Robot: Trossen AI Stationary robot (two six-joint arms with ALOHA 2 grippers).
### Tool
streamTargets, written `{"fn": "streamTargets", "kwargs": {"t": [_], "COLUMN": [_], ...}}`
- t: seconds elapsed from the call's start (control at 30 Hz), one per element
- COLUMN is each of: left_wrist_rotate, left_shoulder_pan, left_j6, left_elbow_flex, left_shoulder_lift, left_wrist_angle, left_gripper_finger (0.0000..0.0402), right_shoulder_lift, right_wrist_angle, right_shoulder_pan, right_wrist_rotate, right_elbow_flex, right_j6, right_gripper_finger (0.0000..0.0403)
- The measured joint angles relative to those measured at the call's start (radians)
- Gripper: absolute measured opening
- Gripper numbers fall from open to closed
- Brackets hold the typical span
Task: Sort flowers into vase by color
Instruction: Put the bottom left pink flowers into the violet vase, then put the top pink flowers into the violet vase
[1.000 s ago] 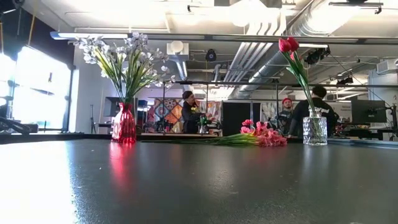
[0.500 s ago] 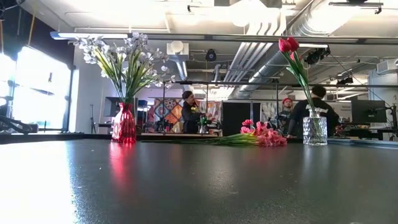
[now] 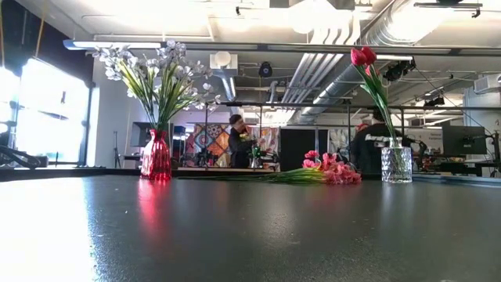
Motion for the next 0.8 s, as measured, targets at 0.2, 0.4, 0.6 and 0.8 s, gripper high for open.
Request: {"fn": "streamTargets", "kwargs": {"t": [0.2,0.4,0.6,0.8], "left_wrist_rotate": [0.0,0.053,0.1,0.121], "left_shoulder_pan": [0.0,0.001,0.001,0.001], "left_j6": [-0.045,-0.238,-0.475,-0.526], "left_elbow_flex": [0.0,0.0,0.0,0.0], "left_shoulder_lift": [0.063,0.12,0.163,0.133], "left_wrist_angle": [-0.025,-0.163,-0.329,-0.391], "left_gripper_finger": [0.0011,0.0049,0.0096,0.0126], "right_shoulder_lift": [0.0,0.0,0.0,0.001], "right_wrist_angle": [0.015,0.037,0.052,0.052], "right_shoulder_pan": [0.0,0.0,0.0,0.0], "right_wrist_rotate": [-0.01,-0.013,-0.024,-0.036], "right_elbow_flex": [0.0,0.0,0.0,0.0], "right_j6": [0.002,0.001,0.0,-0.001], "right_gripper_finger": [0.0154,0.0154,0.0154,0.0154]}}
